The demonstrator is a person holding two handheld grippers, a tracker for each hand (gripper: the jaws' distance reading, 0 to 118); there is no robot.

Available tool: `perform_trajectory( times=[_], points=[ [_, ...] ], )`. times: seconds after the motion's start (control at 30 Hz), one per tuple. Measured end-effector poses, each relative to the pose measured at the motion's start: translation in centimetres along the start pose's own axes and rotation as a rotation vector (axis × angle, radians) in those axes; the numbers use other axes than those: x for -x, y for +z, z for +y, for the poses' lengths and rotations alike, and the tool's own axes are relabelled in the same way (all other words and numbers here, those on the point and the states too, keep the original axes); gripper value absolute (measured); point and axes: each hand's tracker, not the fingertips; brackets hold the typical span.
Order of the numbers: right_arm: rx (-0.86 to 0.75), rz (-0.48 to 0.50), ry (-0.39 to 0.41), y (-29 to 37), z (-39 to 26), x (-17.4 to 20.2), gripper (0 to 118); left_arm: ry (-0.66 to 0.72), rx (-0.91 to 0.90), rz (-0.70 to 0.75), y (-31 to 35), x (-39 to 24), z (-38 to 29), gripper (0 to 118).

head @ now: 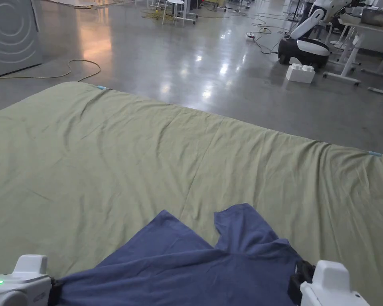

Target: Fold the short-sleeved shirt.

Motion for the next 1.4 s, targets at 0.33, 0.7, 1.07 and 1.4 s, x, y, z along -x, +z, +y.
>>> perform_trajectory(
  times=[0.33, 0.7, 1.07, 1.4],
  points=[
    [0.332, 0.053, 0.090, -13.9, 3.1, -4.9, 73, 0.109, -0.077, -0.066, 2.7, 0.5, 1.2, 8],
    [0.509, 0.160, 0.172, -21.8, 2.0, -4.3, 53, 0.095, -0.101, -0.049, 4.8, -1.3, 1.2, 8],
    [0.366, 0.119, 0.173, -17.7, 2.6, -2.7, 5, 0.081, -0.162, -0.050, 5.1, 0.9, 2.0, 8],
    [0.051, 0.066, 0.059, -6.6, 11.5, -7.4, 5, 0.075, -0.347, -0.137, 10.6, -0.4, 8.3, 8]
  ],
)
